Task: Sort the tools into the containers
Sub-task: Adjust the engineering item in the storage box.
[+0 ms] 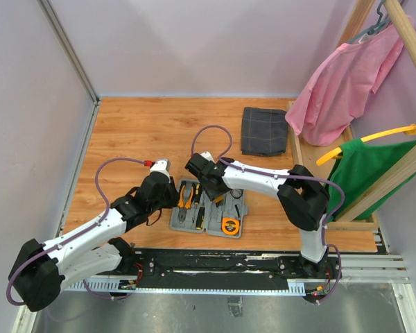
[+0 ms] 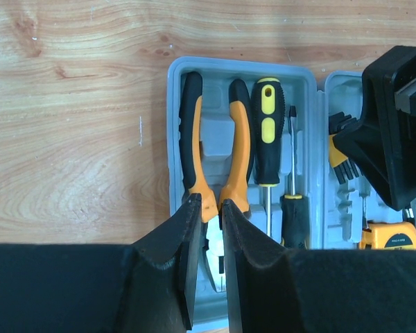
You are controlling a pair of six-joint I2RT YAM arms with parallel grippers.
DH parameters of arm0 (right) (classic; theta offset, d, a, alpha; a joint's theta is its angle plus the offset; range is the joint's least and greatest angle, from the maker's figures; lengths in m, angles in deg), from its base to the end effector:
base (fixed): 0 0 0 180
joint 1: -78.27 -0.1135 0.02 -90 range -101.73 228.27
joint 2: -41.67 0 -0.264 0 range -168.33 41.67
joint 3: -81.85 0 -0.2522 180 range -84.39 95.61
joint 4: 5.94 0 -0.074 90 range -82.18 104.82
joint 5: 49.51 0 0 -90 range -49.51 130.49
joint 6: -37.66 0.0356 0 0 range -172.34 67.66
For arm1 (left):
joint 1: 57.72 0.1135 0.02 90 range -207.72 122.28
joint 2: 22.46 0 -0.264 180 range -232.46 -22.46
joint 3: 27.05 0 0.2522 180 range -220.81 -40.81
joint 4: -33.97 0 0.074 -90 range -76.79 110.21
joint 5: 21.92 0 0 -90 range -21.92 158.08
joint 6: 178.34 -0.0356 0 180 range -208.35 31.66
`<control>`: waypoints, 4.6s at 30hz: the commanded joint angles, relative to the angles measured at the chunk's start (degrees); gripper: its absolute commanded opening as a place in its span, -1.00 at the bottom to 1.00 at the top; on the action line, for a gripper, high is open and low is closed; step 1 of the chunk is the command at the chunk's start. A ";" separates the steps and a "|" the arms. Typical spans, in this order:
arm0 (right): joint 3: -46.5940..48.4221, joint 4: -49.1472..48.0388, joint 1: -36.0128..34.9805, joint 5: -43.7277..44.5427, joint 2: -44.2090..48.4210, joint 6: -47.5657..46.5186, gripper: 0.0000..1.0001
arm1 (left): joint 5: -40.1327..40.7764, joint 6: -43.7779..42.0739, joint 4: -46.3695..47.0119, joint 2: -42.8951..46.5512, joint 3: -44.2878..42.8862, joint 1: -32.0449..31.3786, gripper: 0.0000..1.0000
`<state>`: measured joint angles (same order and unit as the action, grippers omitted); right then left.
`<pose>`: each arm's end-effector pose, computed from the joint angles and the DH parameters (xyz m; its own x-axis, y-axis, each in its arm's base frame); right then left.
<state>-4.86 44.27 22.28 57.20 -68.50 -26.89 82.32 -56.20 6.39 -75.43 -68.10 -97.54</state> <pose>0.2291 0.3212 0.1885 -0.7795 -0.4194 -0.4653 -0.4390 0.8956 -0.0719 0.1527 -0.1159 0.2031 -0.6663 -0.1158 -0.7366 0.1422 0.9500 -0.2780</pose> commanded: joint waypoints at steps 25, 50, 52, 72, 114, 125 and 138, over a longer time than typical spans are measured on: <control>-17.45 -18.12 0.99 -11.16 15.09 -17.30 0.57 | 0.25 -0.68 0.71 -0.62 -0.61 0.53 -0.54; -15.02 -14.31 -0.59 -10.36 8.67 -26.63 0.79 | 0.53 -0.29 0.28 -0.97 -0.48 0.53 -0.53; -14.79 -14.16 -0.53 -8.94 8.21 -26.53 0.79 | 0.53 -0.32 0.29 -0.99 -0.55 0.53 -0.54; -9.31 -14.41 3.30 -5.35 4.00 -27.82 0.76 | 0.44 -0.15 -0.31 -1.17 -1.10 0.52 -0.54; -11.47 -16.90 12.40 -27.69 6.71 -11.53 0.36 | -1.03 0.03 1.04 -2.05 -1.03 0.53 -0.55; -13.49 -17.90 12.50 -31.43 8.29 -11.17 0.37 | -1.19 0.16 1.52 -2.64 -0.75 0.53 -0.56; -15.88 -18.46 12.55 -34.10 11.44 -9.36 0.35 | -1.67 0.29 2.47 -3.97 -0.84 0.53 -0.56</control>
<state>-19.57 25.34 34.32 25.01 -59.13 -37.73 81.03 -56.16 6.87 -78.93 -68.12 -97.54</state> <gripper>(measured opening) 0.679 0.222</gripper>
